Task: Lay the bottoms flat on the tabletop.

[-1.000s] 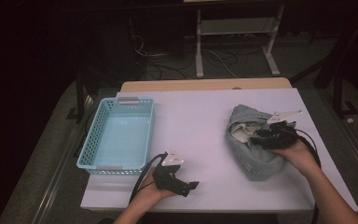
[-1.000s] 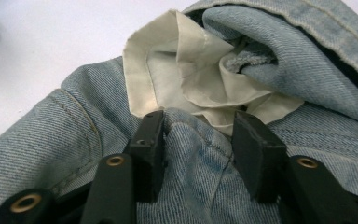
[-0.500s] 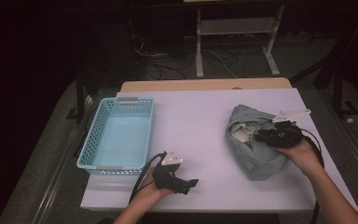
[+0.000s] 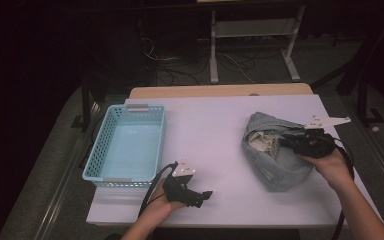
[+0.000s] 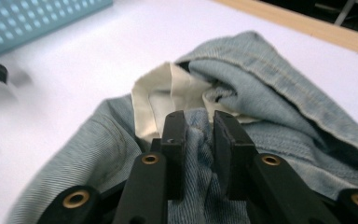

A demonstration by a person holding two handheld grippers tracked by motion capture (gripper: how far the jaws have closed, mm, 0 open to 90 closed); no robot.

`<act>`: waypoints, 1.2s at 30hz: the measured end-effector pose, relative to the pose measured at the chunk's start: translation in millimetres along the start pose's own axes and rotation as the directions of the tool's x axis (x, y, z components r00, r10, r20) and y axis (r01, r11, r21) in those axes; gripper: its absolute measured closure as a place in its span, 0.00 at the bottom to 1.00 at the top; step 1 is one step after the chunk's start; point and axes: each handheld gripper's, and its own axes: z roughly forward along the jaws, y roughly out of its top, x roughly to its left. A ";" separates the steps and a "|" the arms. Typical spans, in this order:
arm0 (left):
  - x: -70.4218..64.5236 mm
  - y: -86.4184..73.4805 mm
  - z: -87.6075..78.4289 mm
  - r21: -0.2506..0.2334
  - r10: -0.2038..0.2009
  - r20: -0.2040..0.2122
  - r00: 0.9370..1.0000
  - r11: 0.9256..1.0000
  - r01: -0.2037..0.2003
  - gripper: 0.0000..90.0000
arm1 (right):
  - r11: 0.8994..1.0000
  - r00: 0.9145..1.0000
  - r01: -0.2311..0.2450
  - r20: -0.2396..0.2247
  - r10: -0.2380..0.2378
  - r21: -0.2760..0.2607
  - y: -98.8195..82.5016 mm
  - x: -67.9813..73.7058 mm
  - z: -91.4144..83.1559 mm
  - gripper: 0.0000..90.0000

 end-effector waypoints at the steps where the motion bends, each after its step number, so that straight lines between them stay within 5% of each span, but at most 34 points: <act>1: 0.2 0.1 -0.1 -0.001 -0.001 -0.001 1.000 1.000 0.001 0.07 | 1.000 1.000 -0.002 0.003 0.002 -0.009 0.6 -0.1 -4.2 0.83; 10: 0.9 -0.1 -1.1 -0.006 -0.008 -0.004 1.000 1.000 0.008 0.07 | 0.999 0.999 -0.004 0.039 0.006 -0.043 -4.3 0.9 -25.0 0.87; 23: 0.8 -0.3 -1.8 -0.011 -0.010 -0.008 1.000 1.000 0.010 0.07 | 0.981 0.991 -0.044 0.115 0.067 -0.189 -5.5 -7.1 -71.2 0.88; 30: 1.3 -0.6 -2.1 -0.007 -0.009 -0.008 1.000 1.000 0.009 0.07 | 0.992 0.985 -0.085 0.141 0.099 -0.097 -29.3 -17.9 -67.2 0.87; 36: 0.5 -0.4 -1.2 -0.006 -0.011 -0.008 1.000 1.000 0.011 0.07 | 0.989 0.979 -0.145 0.142 0.144 -0.006 -48.5 -25.5 -58.7 0.86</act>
